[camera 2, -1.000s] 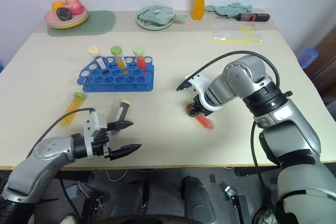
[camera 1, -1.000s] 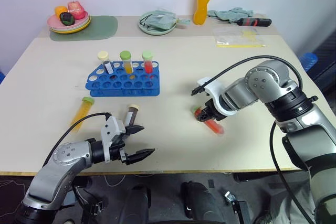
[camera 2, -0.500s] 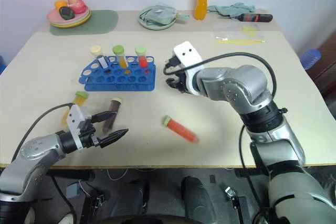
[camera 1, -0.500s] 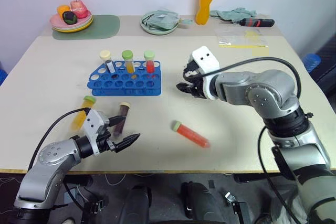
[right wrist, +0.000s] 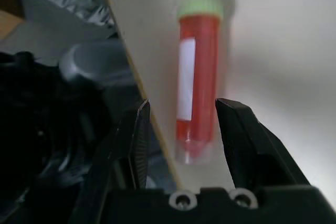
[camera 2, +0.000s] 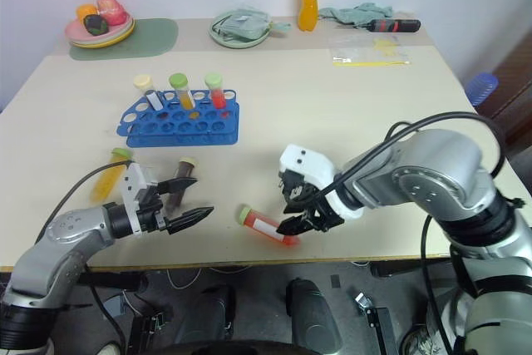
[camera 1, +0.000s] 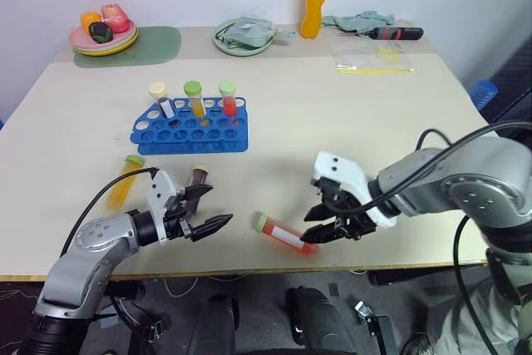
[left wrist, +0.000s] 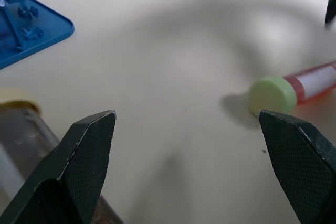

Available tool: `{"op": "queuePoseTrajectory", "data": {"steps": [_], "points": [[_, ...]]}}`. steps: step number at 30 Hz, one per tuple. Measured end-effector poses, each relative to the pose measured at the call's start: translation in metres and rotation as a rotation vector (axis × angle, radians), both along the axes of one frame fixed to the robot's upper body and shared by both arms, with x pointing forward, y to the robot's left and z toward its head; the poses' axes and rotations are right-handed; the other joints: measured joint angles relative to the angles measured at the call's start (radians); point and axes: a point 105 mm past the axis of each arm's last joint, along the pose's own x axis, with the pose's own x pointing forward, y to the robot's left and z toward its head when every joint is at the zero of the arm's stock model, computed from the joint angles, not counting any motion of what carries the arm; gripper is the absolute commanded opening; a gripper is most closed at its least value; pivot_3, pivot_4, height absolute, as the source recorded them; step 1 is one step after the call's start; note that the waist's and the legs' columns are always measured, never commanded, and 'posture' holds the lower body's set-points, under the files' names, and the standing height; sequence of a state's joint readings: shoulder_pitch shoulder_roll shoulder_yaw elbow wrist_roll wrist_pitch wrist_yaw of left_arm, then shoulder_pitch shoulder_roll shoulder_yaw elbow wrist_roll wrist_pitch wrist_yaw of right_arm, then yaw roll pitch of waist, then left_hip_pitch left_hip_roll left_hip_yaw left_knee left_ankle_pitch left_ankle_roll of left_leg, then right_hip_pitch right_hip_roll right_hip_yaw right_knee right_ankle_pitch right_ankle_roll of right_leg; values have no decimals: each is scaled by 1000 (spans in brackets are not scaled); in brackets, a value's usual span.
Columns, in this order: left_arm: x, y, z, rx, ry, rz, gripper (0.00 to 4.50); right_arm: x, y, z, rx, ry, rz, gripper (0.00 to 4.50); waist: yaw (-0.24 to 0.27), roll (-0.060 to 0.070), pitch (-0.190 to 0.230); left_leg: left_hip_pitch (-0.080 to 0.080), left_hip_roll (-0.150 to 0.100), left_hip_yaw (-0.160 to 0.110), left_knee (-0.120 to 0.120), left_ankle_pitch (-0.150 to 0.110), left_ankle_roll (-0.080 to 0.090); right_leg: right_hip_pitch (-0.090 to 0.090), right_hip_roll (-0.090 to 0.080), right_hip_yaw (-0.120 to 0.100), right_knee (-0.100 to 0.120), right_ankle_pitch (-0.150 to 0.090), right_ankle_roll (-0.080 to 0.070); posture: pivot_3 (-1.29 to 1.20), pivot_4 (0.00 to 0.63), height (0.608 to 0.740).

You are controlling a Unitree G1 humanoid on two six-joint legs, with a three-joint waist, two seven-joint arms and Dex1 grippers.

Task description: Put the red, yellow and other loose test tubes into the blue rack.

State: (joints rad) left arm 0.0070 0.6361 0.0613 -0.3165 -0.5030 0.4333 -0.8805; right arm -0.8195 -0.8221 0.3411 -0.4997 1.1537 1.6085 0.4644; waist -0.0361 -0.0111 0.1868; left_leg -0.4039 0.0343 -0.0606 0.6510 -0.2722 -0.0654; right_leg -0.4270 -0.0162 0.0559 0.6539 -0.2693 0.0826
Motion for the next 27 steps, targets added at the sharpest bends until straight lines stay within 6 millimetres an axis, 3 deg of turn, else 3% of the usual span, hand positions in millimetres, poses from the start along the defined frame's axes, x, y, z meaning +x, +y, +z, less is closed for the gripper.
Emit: {"op": "queuePoseTrajectory", "data": {"steps": [4,14,17,20,23,27], "points": [[0,-1,0,-1,1,-3,4500,14,-2,-4,-33,-29,-76,2201,-2,0,0,0,0,0,0,0,0,0,0,0,0,0,0,0,150,740],[-5,0,-3,2,10,3,4500,13,3,0,-35,-44,-53,2201,-4,0,0,0,0,0,0,0,0,0,0,0,0,0,0,0,150,740],[-5,0,-3,4,9,4,4500,12,4,1,-28,-35,-46,3007,-4,0,0,0,0,0,0,0,0,0,0,0,0,0,0,0,150,740],[-5,1,-3,11,8,4,4500,11,6,1,-19,-22,-40,4438,-4,0,0,0,0,0,0,0,0,0,0,0,0,0,0,0,150,740],[-7,2,2,20,-1,-14,4500,12,6,3,-22,-33,-42,4482,-4,0,0,0,0,0,0,0,0,0,0,0,0,0,0,0,150,740],[-14,1,22,52,-45,-99,4500,12,6,3,-39,-67,-36,4482,-4,0,0,0,0,0,0,0,0,0,0,0,0,0,0,0,150,740]]}}
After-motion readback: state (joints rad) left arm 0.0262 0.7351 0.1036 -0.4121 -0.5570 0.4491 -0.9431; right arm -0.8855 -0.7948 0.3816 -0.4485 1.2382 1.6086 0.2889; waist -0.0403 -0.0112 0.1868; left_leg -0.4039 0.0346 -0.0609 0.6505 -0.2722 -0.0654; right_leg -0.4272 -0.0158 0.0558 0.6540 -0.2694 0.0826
